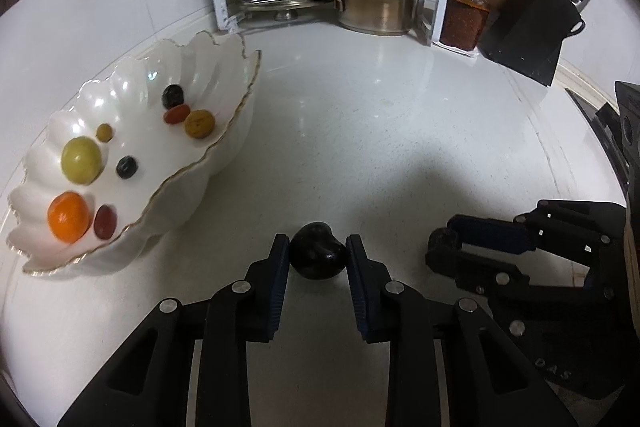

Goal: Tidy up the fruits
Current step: 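Carry the dark plum in the left tool over the white bowl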

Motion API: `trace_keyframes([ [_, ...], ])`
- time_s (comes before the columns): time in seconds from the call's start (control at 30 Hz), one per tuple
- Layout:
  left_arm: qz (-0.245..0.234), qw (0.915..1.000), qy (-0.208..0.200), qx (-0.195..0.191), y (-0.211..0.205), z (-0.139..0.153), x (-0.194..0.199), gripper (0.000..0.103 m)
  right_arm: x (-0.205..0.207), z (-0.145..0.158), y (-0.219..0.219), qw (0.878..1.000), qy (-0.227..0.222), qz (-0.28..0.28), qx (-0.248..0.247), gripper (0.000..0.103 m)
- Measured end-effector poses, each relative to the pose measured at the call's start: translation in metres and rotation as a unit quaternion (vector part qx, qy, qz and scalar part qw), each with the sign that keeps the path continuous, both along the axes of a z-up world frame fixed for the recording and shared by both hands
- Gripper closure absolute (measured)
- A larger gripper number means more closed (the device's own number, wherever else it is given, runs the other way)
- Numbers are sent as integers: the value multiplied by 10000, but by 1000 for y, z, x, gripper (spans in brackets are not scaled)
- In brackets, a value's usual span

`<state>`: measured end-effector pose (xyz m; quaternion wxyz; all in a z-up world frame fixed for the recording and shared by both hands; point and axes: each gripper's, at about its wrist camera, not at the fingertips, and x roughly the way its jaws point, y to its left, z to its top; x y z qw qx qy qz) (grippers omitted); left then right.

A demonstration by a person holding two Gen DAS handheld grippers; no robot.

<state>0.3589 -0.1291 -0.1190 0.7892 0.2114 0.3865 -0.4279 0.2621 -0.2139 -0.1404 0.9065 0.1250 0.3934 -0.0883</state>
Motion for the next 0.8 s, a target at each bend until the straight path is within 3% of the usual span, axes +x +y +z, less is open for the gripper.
trace_keyframes([
  [0.43,691,9975,47,-154,30,17,-13,74,-4,24,2,9994,-318,134,-76,79],
  [0.8,1449,9880,56,-533,65,43,-25,74,-8,54,10,9972,-615,403,-153,79],
])
